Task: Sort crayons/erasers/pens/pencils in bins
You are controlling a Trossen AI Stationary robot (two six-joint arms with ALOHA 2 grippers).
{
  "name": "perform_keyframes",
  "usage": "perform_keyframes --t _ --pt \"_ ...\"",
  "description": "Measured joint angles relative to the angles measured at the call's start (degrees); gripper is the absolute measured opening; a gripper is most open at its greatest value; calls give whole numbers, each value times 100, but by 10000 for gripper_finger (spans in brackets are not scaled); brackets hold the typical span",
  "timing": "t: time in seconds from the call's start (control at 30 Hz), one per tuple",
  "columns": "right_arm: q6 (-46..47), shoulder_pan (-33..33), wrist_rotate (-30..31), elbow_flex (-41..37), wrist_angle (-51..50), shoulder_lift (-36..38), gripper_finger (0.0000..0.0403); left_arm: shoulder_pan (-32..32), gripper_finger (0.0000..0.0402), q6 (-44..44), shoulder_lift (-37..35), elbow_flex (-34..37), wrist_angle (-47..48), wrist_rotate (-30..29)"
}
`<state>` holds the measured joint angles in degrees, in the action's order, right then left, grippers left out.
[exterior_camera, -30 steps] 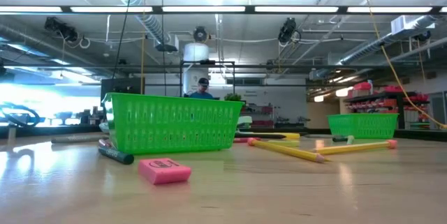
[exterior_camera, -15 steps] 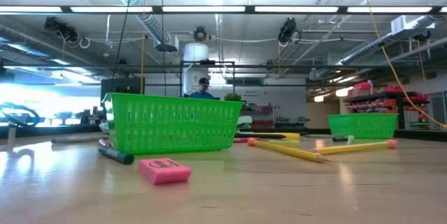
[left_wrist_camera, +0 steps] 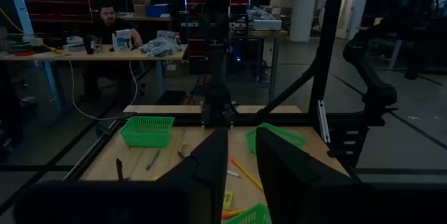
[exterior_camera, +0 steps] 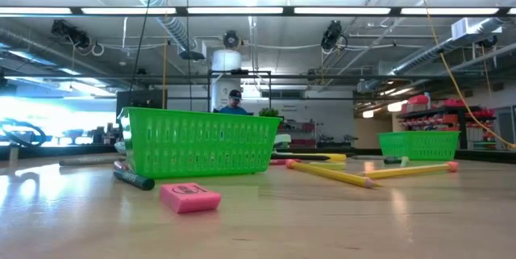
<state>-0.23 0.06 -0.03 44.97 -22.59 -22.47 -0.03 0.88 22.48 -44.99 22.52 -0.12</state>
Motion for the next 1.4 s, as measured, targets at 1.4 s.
perform_keyframes --t 1.4 --pt "-2684 -31 413 -2 -94 -8 51 509 82 3404 2906 -1505 -518 -1957"
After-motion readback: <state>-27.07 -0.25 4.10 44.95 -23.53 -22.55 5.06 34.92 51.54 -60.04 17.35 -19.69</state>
